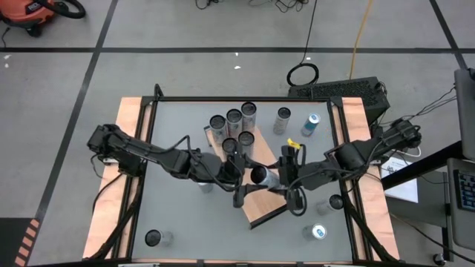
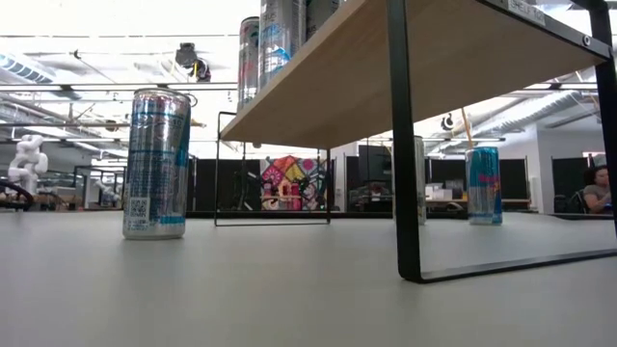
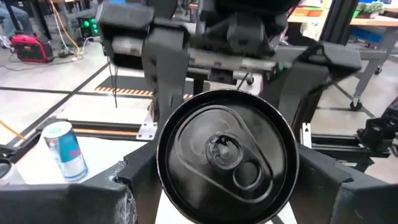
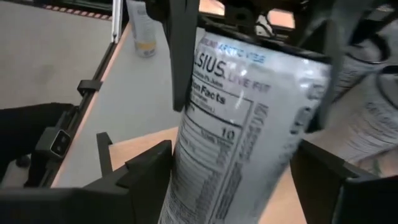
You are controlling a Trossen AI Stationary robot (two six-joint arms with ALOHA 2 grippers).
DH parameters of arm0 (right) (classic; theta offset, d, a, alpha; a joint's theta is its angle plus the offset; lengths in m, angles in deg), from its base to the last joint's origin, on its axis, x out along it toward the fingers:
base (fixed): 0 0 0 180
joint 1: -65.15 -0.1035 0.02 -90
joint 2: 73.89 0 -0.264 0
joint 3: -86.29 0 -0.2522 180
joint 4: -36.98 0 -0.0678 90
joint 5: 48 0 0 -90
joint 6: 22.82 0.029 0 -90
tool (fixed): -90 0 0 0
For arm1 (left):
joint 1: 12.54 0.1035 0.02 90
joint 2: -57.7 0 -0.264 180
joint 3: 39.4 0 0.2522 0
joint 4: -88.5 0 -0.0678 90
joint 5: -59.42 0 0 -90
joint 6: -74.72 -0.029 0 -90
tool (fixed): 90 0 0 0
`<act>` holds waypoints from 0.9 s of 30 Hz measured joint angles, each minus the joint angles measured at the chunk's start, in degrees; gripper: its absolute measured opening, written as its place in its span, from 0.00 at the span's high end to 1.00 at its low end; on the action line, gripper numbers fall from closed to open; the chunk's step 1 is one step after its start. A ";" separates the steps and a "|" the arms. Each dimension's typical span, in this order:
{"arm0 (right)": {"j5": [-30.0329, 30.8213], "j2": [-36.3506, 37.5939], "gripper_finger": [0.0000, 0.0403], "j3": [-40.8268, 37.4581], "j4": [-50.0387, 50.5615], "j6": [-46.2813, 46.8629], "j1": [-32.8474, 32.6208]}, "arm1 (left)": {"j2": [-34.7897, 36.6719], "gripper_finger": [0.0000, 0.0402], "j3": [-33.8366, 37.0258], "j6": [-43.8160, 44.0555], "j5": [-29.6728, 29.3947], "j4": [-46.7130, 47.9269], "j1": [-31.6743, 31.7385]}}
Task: Place canned beverage on shelf
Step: Put the white-blue soda can on the shelf aligned with the other white-blue soda cans
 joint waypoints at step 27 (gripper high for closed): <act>-2.73 -1.50 0.36 -0.09 -3.20 0.94 0.26 | -1.00 0.35 0.00 -1.47 -5.77 -2.23 -3.90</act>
